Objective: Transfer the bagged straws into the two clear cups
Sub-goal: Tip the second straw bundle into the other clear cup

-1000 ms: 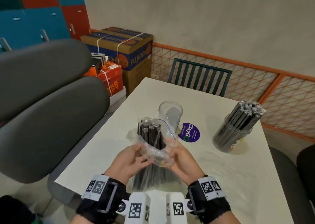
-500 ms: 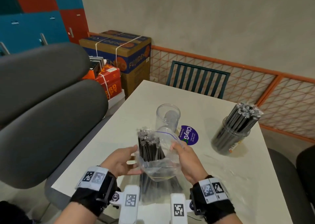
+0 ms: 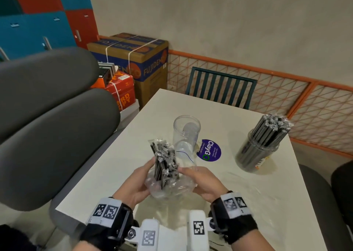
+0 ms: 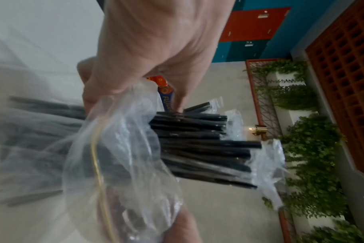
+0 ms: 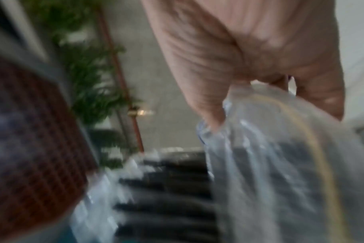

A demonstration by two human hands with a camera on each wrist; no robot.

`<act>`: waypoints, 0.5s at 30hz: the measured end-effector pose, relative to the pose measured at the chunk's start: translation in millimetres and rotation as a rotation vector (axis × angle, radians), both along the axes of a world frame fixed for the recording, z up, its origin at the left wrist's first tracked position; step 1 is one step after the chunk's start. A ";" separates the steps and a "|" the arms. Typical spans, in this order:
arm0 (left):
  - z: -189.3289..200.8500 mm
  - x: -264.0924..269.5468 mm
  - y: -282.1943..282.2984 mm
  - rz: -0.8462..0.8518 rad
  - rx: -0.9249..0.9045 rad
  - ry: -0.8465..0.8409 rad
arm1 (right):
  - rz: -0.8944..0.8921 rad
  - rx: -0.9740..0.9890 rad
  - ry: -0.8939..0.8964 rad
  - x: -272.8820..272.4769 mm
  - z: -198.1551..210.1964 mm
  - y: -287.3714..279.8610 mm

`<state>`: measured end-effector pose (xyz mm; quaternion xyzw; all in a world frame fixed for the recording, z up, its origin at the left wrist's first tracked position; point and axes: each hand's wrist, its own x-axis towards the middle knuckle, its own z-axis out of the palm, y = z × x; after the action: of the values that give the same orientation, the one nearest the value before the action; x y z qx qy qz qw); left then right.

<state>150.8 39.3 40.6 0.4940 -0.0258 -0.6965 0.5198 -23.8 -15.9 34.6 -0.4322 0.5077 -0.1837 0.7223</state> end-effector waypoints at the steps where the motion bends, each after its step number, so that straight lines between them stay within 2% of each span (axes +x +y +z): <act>1: -1.2 -0.9 -1.3 0.030 0.009 -0.038 | -0.022 -0.061 0.094 3.6 -3.2 -0.9; 3: -6.8 -2.1 -3.1 0.072 0.021 -0.074 | -0.072 -0.073 0.158 10.1 -11.7 -4.1; 6: -22.1 3.6 -1.4 0.160 0.029 0.010 | -0.216 0.110 0.036 18.7 -27.4 -8.0; 8: -39.3 9.9 1.3 0.183 0.102 0.088 | -0.279 0.160 0.014 19.6 -35.4 -8.8; 11: -41.1 9.2 7.7 0.105 0.169 0.070 | -0.318 0.197 -0.021 17.9 -35.0 -7.4; 14: -23.7 -1.3 17.4 -0.096 0.259 -0.137 | -0.249 0.211 -0.120 12.9 -32.7 -15.4; 15: -21.5 -3.6 21.2 -0.119 0.269 -0.068 | -0.224 0.182 -0.103 11.0 -30.9 -18.2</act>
<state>147.2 60.5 19.2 0.5799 0.0208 -0.7063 0.4056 -12.8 -34.1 3.7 -0.2954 0.5297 -0.2384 0.7585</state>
